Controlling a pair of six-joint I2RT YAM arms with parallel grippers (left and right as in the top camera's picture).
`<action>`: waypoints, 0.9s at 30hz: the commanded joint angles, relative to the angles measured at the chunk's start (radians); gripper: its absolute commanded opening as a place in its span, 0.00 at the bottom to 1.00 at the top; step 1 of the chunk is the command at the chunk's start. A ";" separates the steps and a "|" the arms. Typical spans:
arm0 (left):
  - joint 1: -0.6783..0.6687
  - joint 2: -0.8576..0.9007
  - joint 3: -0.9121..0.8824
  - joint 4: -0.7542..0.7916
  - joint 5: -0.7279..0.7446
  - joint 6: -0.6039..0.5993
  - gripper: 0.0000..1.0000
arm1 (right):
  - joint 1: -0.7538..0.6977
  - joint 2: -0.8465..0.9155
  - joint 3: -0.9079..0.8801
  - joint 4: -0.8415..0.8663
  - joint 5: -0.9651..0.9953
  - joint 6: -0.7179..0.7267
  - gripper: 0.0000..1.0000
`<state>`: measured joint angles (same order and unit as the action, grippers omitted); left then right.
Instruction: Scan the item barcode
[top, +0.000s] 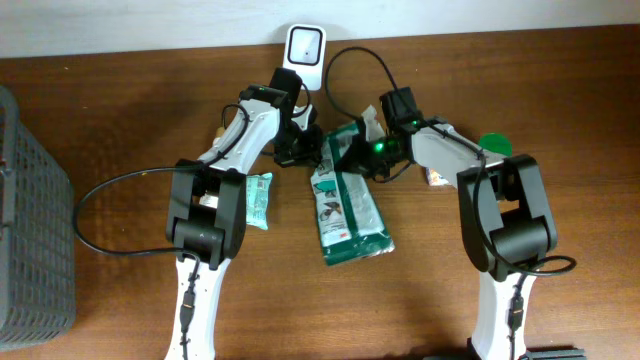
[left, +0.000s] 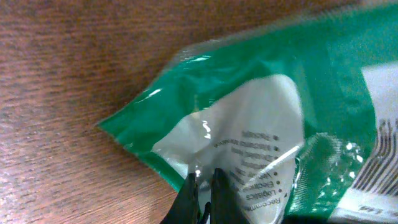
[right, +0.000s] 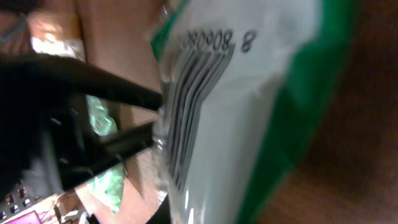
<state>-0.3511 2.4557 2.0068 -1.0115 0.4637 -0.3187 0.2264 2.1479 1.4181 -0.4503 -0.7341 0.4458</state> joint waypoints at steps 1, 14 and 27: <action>-0.026 0.050 -0.016 -0.019 -0.015 -0.010 0.00 | -0.012 0.002 0.036 -0.052 0.009 0.008 0.44; -0.018 0.050 -0.016 0.009 -0.015 -0.011 0.00 | -0.058 0.002 -0.018 -0.629 0.155 -0.211 0.88; -0.014 0.050 -0.016 0.008 -0.004 -0.011 0.00 | -0.063 -0.474 -0.442 -0.342 0.112 -0.034 0.79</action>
<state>-0.3683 2.4603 2.0064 -1.0031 0.4904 -0.3187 0.1658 1.6356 1.1351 -0.9295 -0.4656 0.3119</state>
